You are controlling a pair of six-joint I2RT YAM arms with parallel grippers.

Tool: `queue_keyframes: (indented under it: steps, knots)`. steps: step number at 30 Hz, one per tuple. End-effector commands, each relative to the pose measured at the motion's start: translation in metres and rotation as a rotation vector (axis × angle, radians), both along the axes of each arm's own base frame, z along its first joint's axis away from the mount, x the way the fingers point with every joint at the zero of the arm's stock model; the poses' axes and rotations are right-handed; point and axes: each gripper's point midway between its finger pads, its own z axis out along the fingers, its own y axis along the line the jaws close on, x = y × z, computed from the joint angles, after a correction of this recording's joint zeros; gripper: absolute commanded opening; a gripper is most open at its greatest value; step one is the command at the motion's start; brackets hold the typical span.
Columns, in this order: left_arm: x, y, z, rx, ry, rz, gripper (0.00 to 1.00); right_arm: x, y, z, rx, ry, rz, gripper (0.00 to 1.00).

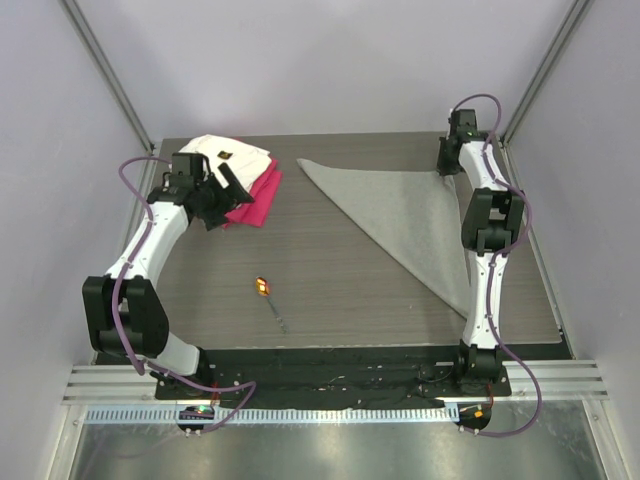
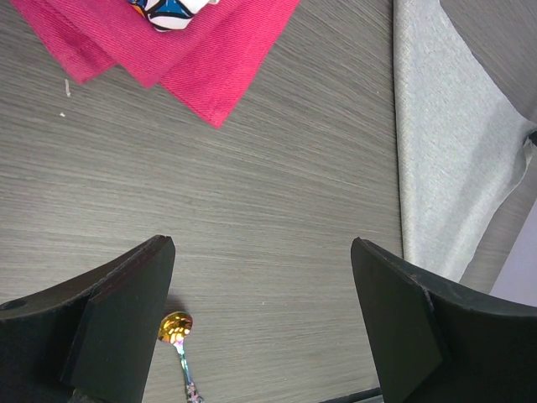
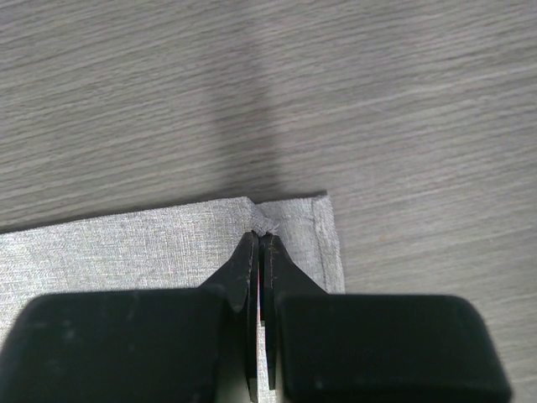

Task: Fold the napkin, place the utensils inside, and roll it up
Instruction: Fold the napkin

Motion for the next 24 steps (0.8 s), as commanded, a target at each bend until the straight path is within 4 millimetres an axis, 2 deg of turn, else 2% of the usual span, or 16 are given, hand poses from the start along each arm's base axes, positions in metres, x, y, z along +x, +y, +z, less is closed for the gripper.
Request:
queue_keyframes:
  steps: [1,4,5,8,11,13,14,15,17,18,19,20,21,22,23,24]
  knots:
    - [0.007,-0.002,0.021,0.005,-0.064,-0.003,0.91,0.022,0.004,0.023,0.015,-0.096,0.041,0.01]
    - [0.003,0.0,0.015,0.015,-0.046,0.002,0.91,0.023,0.007,0.023,0.03,-0.1,0.047,0.1]
    - [0.001,0.0,0.015,0.016,-0.041,0.002,0.91,0.023,0.007,0.024,0.032,-0.1,0.047,0.3]
    - [-0.005,0.003,0.014,0.03,-0.038,0.014,0.92,0.027,0.008,0.041,0.034,-0.136,0.047,0.57]
    - [-0.016,0.008,0.017,0.049,-0.04,0.028,0.92,0.034,0.008,0.083,0.032,-0.22,0.046,0.75]
    - [-0.028,0.012,0.018,0.062,-0.042,0.036,0.92,0.035,0.009,0.107,0.035,-0.265,0.046,0.78]
    - [-0.032,0.015,0.016,0.076,-0.043,0.043,0.92,0.031,0.015,0.131,0.034,-0.302,0.055,0.8]
    - [-0.037,0.016,0.017,0.082,-0.046,0.045,0.93,0.028,0.018,0.143,0.029,-0.317,0.065,0.81]
    - [-0.051,0.02,0.016,0.093,-0.049,0.051,0.93,0.014,0.028,0.168,0.022,-0.339,0.085,0.81]
    - [-0.056,0.024,0.014,0.105,-0.041,0.075,0.94,0.008,0.042,0.172,0.027,-0.338,0.103,0.81]
    - [-0.067,0.027,0.011,0.113,-0.007,0.091,0.94,0.001,0.044,0.177,0.035,-0.335,0.097,0.81]
    - [-0.075,0.032,0.017,0.122,-0.01,0.115,0.95,-0.011,0.068,0.165,0.058,-0.294,0.129,0.81]
    - [-0.082,0.039,0.013,0.147,0.009,0.153,0.95,-0.024,0.098,0.182,0.073,-0.313,0.174,0.81]
    - [-0.095,0.043,0.009,0.162,0.04,0.167,0.96,-0.036,0.116,0.179,0.081,-0.292,0.205,0.81]
    - [-0.104,0.047,0.011,0.168,0.037,0.189,0.96,-0.054,0.139,0.154,0.088,-0.222,0.244,0.81]
    - [-0.116,0.053,0.001,0.19,0.069,0.215,0.98,-0.076,0.181,0.16,0.106,-0.216,0.313,0.81]
